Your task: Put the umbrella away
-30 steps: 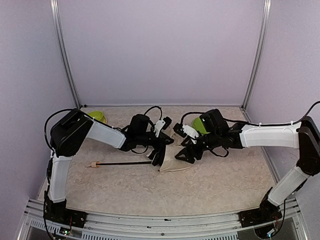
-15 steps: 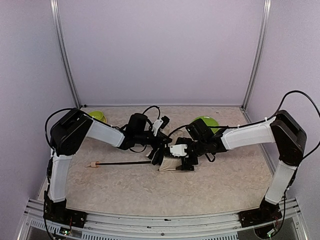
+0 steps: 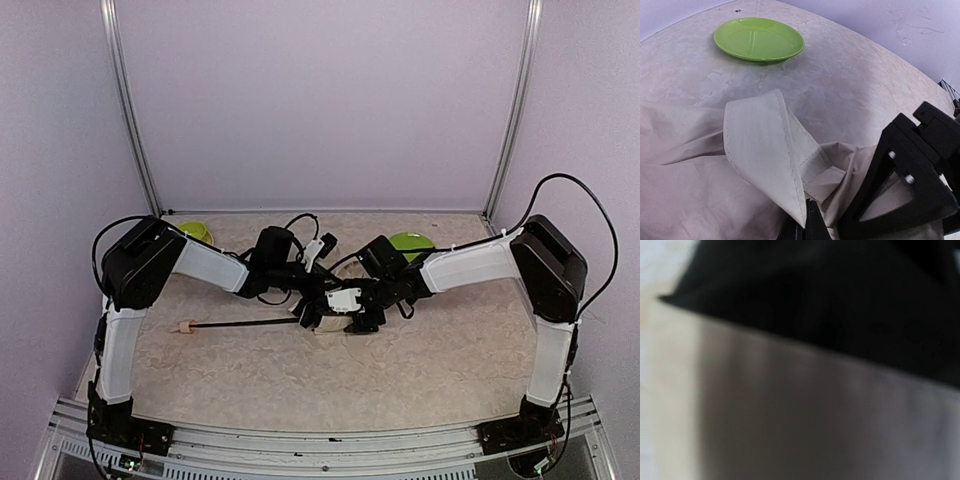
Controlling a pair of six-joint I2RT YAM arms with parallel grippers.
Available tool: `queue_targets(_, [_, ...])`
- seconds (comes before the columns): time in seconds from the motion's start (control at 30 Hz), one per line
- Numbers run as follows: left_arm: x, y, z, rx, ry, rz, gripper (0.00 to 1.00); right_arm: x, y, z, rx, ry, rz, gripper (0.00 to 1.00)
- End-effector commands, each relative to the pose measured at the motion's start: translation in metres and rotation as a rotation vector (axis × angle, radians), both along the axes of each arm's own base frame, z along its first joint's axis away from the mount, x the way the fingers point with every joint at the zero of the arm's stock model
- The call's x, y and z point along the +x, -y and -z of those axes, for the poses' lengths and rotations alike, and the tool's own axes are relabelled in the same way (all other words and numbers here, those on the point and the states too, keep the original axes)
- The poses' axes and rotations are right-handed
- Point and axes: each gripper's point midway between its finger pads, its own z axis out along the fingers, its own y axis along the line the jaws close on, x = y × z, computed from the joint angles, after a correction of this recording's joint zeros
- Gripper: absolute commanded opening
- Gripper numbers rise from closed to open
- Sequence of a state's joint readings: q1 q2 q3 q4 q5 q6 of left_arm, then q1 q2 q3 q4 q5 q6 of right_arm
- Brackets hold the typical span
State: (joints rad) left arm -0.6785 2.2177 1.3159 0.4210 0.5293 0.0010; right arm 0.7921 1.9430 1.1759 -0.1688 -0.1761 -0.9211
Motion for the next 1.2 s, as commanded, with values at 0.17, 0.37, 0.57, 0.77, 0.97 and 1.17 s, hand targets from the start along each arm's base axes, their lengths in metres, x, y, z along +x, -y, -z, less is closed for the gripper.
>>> queue_targets(0.17, [0.030,-0.006,-0.041,-0.075,0.054,-0.045,0.00,-0.026,0.025,0.021,-0.105,-0.048,-0.027,0.24])
queue_targets(0.37, [0.031,-0.008,-0.078,-0.114,0.086,-0.022,0.07,-0.038,0.006,-0.067,0.123,0.054,-0.122,0.05])
queue_targets(0.57, [0.034,-0.027,-0.138,-0.188,0.159,-0.007,0.53,-0.052,0.011,-0.119,0.175,0.053,-0.151,0.00])
queue_targets(0.77, [0.075,-0.084,-0.153,-0.156,0.264,-0.098,0.74,-0.061,0.019,-0.184,0.302,0.043,-0.157,0.00])
queue_targets(0.97, [0.005,-0.071,-0.132,-0.233,0.325,0.198,0.81,-0.054,0.037,-0.255,0.474,0.120,-0.145,0.00])
queue_targets(1.17, [-0.051,-0.027,-0.139,-0.235,0.466,0.312,0.88,-0.049,0.037,-0.286,0.571,0.109,-0.132,0.00])
